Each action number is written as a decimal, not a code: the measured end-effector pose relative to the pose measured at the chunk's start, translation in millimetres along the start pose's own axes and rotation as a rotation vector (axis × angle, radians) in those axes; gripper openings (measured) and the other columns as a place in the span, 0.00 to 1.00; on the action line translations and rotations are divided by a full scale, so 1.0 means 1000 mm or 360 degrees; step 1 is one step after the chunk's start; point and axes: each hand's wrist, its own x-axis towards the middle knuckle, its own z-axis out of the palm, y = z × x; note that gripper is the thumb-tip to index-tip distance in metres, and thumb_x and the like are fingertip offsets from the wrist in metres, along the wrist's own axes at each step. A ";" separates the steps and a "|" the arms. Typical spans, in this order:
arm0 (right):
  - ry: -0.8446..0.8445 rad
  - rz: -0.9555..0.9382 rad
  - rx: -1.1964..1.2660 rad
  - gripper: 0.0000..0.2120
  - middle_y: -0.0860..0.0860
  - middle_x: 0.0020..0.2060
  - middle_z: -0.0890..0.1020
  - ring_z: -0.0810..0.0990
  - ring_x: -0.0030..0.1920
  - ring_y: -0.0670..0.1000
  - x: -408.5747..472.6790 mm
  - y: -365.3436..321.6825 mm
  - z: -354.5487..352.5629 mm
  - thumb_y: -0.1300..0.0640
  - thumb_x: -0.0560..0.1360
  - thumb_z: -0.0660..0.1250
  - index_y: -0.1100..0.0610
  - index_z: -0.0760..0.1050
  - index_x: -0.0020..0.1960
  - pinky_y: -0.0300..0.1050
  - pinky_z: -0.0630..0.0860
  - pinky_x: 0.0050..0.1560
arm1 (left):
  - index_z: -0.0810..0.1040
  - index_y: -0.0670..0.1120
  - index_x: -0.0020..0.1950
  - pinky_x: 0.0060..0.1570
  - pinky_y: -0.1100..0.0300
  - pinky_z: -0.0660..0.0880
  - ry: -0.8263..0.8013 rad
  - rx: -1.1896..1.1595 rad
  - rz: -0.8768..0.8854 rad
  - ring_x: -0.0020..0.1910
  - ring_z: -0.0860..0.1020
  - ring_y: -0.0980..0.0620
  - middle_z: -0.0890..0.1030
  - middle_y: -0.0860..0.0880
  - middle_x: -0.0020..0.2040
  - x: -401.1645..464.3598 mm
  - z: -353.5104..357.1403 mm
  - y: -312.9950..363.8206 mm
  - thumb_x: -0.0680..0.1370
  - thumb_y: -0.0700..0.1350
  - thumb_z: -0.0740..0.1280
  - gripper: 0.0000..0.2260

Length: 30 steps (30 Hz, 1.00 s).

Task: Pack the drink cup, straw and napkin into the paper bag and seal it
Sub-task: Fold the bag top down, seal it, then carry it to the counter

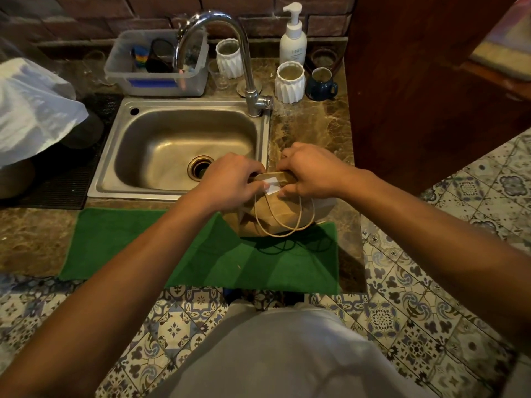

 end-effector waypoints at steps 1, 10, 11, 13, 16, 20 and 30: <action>0.0015 -0.0018 0.0010 0.15 0.46 0.43 0.71 0.69 0.49 0.49 0.001 -0.001 0.000 0.43 0.74 0.72 0.52 0.81 0.53 0.46 0.64 0.45 | 0.83 0.48 0.47 0.37 0.53 0.72 0.0002 0.0004 0.0007 0.36 0.75 0.48 0.80 0.50 0.36 0.000 0.000 -0.001 0.77 0.54 0.70 0.10; 0.0082 -0.0095 0.0036 0.15 0.47 0.40 0.73 0.71 0.47 0.51 0.004 0.001 0.003 0.41 0.78 0.67 0.54 0.82 0.50 0.46 0.63 0.42 | 0.82 0.49 0.44 0.34 0.54 0.71 0.0019 -0.0048 0.0069 0.33 0.73 0.50 0.77 0.52 0.33 -0.002 -0.002 -0.002 0.79 0.55 0.68 0.11; 0.0097 -0.0113 0.0047 0.15 0.47 0.40 0.74 0.70 0.47 0.50 0.004 0.002 0.004 0.42 0.79 0.66 0.54 0.82 0.50 0.46 0.63 0.42 | 0.82 0.49 0.44 0.34 0.53 0.71 0.0028 -0.0043 0.0087 0.32 0.73 0.50 0.77 0.52 0.32 -0.001 -0.002 -0.002 0.79 0.55 0.68 0.11; 0.0117 -0.0141 0.0085 0.13 0.47 0.41 0.75 0.69 0.47 0.48 0.002 0.005 0.005 0.45 0.79 0.66 0.54 0.81 0.49 0.45 0.62 0.42 | 0.83 0.48 0.45 0.34 0.54 0.72 0.0029 -0.0051 0.0115 0.33 0.74 0.50 0.78 0.52 0.33 0.000 -0.001 -0.002 0.79 0.54 0.67 0.11; 0.0117 -0.0176 0.0121 0.11 0.45 0.41 0.74 0.67 0.47 0.46 0.002 0.007 0.005 0.48 0.79 0.67 0.55 0.81 0.49 0.44 0.61 0.43 | 0.83 0.47 0.47 0.33 0.56 0.66 0.0038 -0.0028 0.0157 0.34 0.73 0.50 0.77 0.52 0.33 0.001 0.000 -0.001 0.80 0.53 0.66 0.11; 0.0074 -0.0148 0.0058 0.13 0.50 0.45 0.80 0.72 0.48 0.50 0.006 0.010 0.004 0.45 0.79 0.67 0.54 0.81 0.52 0.45 0.64 0.44 | 0.82 0.47 0.46 0.34 0.55 0.67 0.0066 0.0011 0.0183 0.34 0.72 0.49 0.78 0.50 0.34 0.000 0.001 -0.003 0.81 0.53 0.65 0.12; 0.0091 -0.0136 0.0031 0.12 0.48 0.42 0.79 0.76 0.48 0.53 0.006 0.006 0.005 0.45 0.77 0.68 0.53 0.80 0.50 0.48 0.70 0.43 | 0.81 0.46 0.44 0.33 0.56 0.64 0.0125 0.0046 0.0258 0.33 0.72 0.48 0.78 0.49 0.34 0.003 0.003 -0.001 0.80 0.51 0.65 0.11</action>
